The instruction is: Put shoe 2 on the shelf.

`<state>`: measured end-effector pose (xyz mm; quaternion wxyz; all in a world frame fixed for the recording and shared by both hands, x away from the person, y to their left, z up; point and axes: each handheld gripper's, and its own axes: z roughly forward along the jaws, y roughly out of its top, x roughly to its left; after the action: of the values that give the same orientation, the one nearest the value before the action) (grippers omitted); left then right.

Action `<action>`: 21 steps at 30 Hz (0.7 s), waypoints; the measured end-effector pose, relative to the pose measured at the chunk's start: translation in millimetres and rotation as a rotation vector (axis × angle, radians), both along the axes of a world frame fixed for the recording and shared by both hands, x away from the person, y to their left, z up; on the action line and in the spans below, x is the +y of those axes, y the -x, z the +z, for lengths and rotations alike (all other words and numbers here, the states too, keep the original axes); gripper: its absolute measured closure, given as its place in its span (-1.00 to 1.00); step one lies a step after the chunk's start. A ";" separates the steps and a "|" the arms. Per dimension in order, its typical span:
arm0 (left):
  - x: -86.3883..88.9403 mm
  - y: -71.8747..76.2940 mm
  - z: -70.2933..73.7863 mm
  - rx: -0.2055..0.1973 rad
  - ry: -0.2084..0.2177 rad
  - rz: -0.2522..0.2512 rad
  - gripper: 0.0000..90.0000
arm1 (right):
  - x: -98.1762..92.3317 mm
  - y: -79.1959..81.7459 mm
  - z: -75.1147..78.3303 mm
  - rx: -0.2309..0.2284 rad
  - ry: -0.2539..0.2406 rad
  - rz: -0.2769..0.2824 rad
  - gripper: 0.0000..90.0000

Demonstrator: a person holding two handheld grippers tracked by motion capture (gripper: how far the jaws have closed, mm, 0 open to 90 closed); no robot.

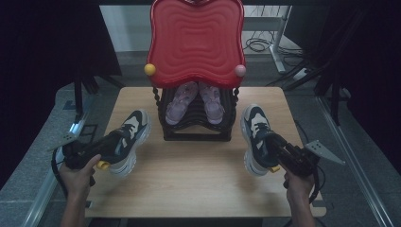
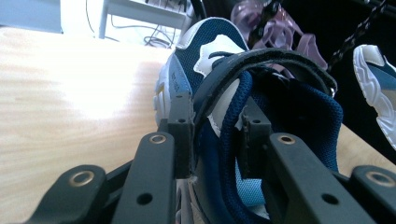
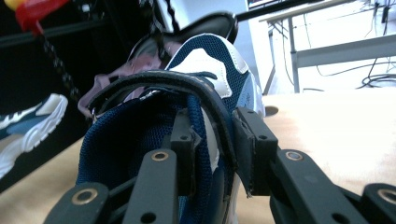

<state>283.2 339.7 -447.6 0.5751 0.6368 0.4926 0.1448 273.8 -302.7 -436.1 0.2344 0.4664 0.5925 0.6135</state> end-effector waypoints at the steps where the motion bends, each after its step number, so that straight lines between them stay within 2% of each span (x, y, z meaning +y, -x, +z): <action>1: -0.2 -1.6 1.7 -0.004 0.004 0.002 0.60 | -0.9 -2.0 1.6 -0.007 -0.007 -0.004 0.57; 8: -0.7 -13.7 13.8 -0.028 0.025 -0.005 0.60 | -2.5 -12.1 13.8 -0.035 -0.021 -0.013 0.57; 11: 1.4 -21.8 24.3 -0.044 0.034 -0.003 0.60 | -4.8 -20.3 22.4 -0.047 -0.032 -0.016 0.57; 18: 4.2 -32.2 39.5 -0.073 0.059 0.007 0.60 | -8.1 -32.2 31.0 -0.047 -0.052 -0.025 0.57; 19: 3.6 -35.0 42.6 -0.081 0.065 0.009 0.60 | -9.1 -36.1 32.1 -0.049 -0.071 -0.027 0.56; 21: 3.2 -36.4 43.7 -0.083 0.067 0.009 0.60 | -9.6 -37.0 32.9 -0.044 -0.080 -0.025 0.57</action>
<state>319.6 342.9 -403.9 0.6152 0.6085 0.4760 0.1571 310.8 -312.2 -403.2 0.2363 0.4690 0.5565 0.6438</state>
